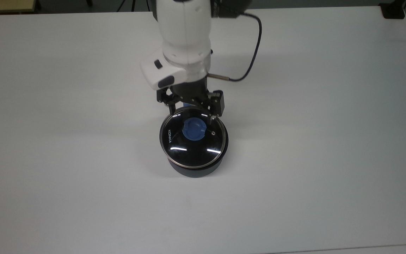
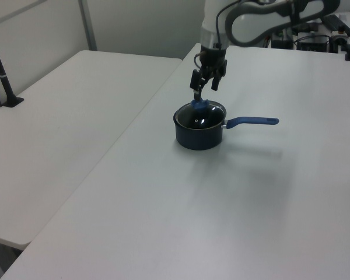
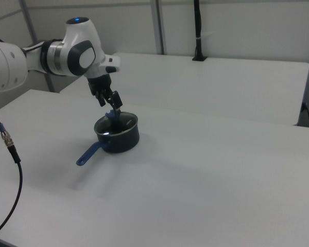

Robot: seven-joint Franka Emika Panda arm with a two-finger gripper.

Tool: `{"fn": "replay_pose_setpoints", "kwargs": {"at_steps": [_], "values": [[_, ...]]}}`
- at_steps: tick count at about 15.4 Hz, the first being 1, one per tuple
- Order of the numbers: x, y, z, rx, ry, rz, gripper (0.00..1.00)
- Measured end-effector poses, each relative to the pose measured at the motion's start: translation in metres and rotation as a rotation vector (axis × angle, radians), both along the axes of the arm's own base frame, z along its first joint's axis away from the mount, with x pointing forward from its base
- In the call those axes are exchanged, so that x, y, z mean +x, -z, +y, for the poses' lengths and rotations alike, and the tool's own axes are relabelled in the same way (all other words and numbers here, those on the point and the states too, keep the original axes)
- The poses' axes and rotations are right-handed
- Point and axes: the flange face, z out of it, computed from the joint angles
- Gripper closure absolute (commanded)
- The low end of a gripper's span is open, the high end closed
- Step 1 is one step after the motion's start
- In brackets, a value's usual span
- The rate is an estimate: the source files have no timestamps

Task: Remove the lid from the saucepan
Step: 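Close the gripper around the blue lid knob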

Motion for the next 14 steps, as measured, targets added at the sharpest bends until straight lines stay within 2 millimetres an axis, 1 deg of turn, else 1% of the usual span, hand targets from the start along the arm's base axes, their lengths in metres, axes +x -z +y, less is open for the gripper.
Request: {"fn": "replay_pose_setpoints", "kwargs": {"at_steps": [1,3,5,9,10,11,13,14], "values": [[0.003,0.008,0.003,-0.018,0.004,0.006,0.03],[0.006,0.017,0.006,-0.036,0.005,0.013,0.03],[0.010,0.022,0.009,-0.036,0.015,-0.009,0.03],[0.014,0.029,0.010,-0.046,0.033,-0.020,0.12],[0.014,0.030,0.010,-0.049,0.032,-0.019,0.18],[0.014,0.031,0.011,-0.054,0.029,-0.020,0.26],[0.014,0.031,0.013,-0.056,0.026,-0.020,0.34],[0.014,0.031,0.013,-0.056,0.025,-0.020,0.40]]}}
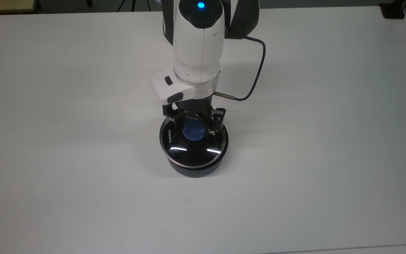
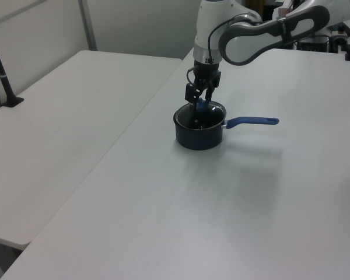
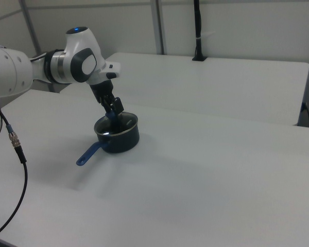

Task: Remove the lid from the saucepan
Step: 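Close the gripper around the blue lid knob, then lift the glass lid up off the saucepan rim and carry it aside, then lower the held lid onto the table beside the saucepan handle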

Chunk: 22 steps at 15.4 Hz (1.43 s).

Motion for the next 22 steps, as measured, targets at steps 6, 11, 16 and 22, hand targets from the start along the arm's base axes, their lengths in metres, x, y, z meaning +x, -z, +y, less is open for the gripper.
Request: {"fn": "replay_pose_setpoints", "kwargs": {"at_steps": [6,11,16,22], "values": [[0.000,-0.001,0.002,0.000,-0.002,-0.002,0.48],[0.003,-0.008,-0.007,0.001,0.008,-0.016,0.48],[0.006,-0.020,-0.038,-0.009,0.004,-0.032,0.48],[-0.022,-0.041,-0.167,-0.033,-0.091,-0.010,0.48]]}}
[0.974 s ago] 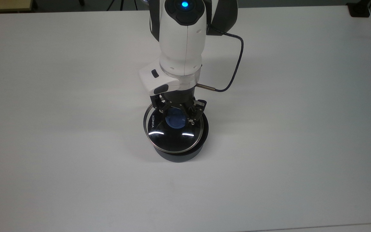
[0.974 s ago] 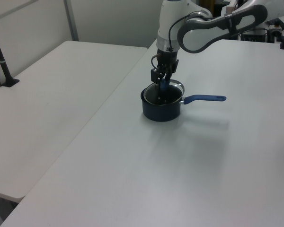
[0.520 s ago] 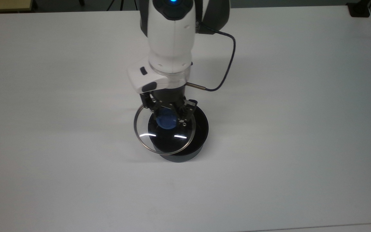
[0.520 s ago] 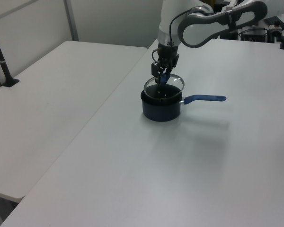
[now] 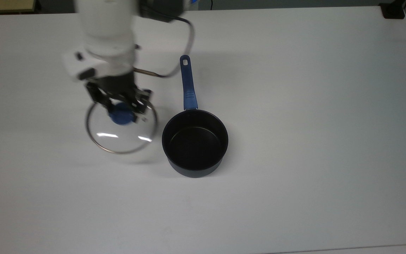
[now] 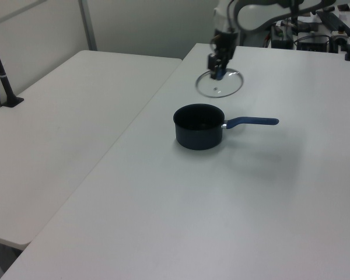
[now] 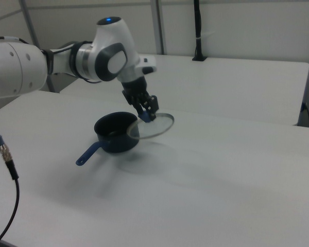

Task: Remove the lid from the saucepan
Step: 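Lower the held lid onto the table beside the saucepan handle, then open the gripper, release the lid knob, and raise the gripper away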

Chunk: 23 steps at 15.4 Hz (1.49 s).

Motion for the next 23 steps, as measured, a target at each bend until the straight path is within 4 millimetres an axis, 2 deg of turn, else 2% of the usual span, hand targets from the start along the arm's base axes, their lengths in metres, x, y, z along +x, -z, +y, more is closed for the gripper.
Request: {"fn": "replay_pose_setpoints", "kwargs": {"at_steps": [2,3,4,6,8,9,12,14,15,16,17,18,20,23], "values": [[-0.030,0.009,-0.041,0.008,-0.036,0.046,0.48],[-0.046,0.017,-0.053,0.012,-0.061,0.074,0.48],[-0.059,0.027,-0.057,0.017,-0.080,0.104,0.48],[-0.077,0.061,-0.043,0.033,-0.110,0.173,0.48],[-0.081,0.081,-0.028,0.034,-0.134,0.179,0.48],[-0.082,0.092,-0.014,0.034,-0.156,0.185,0.48],[-0.082,0.105,0.003,0.036,-0.184,0.206,0.47],[-0.082,0.106,0.004,0.037,-0.185,0.207,0.36],[-0.082,0.106,0.004,0.037,-0.185,0.208,0.35],[-0.082,0.106,0.003,0.037,-0.185,0.208,0.27],[-0.082,0.110,0.004,0.038,-0.185,0.215,0.19],[-0.083,0.118,0.004,0.041,-0.185,0.229,0.18],[-0.084,0.127,0.003,0.045,-0.183,0.244,0.03],[-0.083,0.130,-0.004,0.045,-0.173,0.249,0.00]]}}
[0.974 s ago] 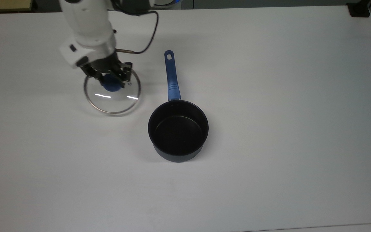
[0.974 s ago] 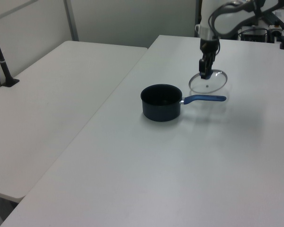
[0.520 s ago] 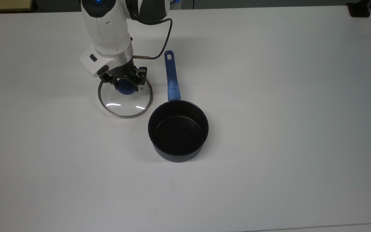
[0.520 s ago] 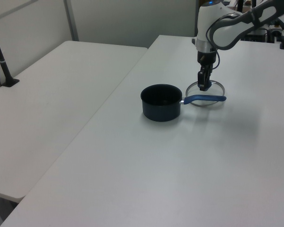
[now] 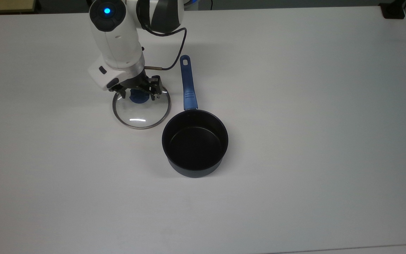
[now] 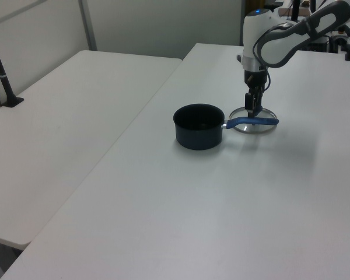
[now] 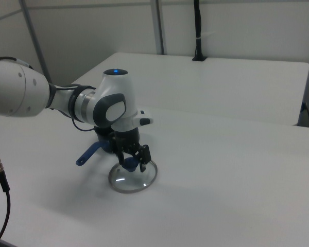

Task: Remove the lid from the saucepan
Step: 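Open the gripper, release the lid knob, and raise the gripper away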

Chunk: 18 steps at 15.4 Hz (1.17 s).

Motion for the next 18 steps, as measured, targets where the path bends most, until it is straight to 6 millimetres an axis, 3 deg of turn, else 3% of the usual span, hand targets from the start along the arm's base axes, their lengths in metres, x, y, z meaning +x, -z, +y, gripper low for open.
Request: {"fn": "replay_pose_setpoints", "kwargs": {"at_steps": [3,6,8,9,11,15,18], "values": [[0.007,-0.032,-0.013,-0.008,0.020,0.012,0.00],[0.016,-0.095,-0.026,-0.042,0.026,-0.032,0.00],[0.017,-0.136,-0.021,-0.049,0.019,-0.047,0.00],[0.016,-0.160,-0.009,-0.049,0.003,-0.044,0.00],[0.015,-0.184,0.014,-0.049,-0.031,-0.036,0.00],[0.006,-0.218,0.067,-0.050,-0.067,-0.041,0.00],[-0.006,-0.241,0.091,-0.051,-0.025,-0.062,0.00]]}}
